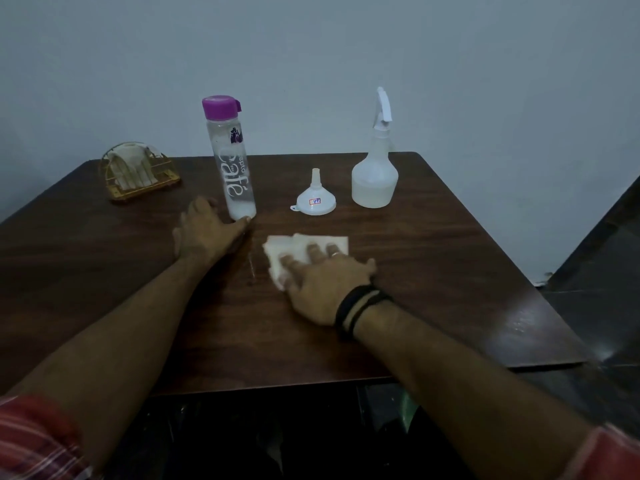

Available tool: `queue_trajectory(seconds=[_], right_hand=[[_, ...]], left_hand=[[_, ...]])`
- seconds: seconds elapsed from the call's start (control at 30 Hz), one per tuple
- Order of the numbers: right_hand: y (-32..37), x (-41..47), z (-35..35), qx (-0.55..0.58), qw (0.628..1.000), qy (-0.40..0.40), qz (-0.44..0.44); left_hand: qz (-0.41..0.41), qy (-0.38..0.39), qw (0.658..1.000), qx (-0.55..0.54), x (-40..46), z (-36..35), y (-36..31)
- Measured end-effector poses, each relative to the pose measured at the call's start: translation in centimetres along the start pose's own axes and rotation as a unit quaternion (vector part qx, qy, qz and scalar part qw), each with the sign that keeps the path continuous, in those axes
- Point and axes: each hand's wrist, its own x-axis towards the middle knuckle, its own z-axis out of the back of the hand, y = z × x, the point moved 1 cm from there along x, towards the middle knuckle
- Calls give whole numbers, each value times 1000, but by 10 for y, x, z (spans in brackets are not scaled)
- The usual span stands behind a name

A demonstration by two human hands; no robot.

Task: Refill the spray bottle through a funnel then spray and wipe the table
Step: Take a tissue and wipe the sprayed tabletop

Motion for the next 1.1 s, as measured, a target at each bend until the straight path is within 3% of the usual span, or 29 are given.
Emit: queue_trajectory(seconds=[0.13, 0.27, 0.37, 0.5, 0.67, 0.77, 0.83, 1.0, 1.1], right_hand=[[-22, -33, -11, -8, 999, -48, 16], [-114, 0, 8, 38, 990, 27, -132], [-124, 39, 16, 33, 985, 53, -158], [-46, 59, 17, 11, 996, 48, -79], [90, 1, -1, 0, 993, 4, 120], [96, -23, -14, 11, 987, -39, 154], [65, -21, -13, -8, 991, -56, 117], [-36, 34, 13, 18, 995, 36, -91], [-29, 64, 20, 25, 993, 53, -106]], left_hand=[[-18, 0, 1000, 3, -7, 3, 1], [-33, 47, 997, 41, -6, 8, 5], [-63, 98, 992, 44, 0, 15, 6], [-57, 151, 987, 16, 11, 28, 8], [-51, 164, 985, -3, 23, 34, 15], [-64, 168, 984, 0, 22, 31, 16], [-63, 165, 984, -6, 22, 30, 18], [-54, 159, 985, -29, 23, 28, 21], [-50, 154, 986, -41, 22, 28, 21]])
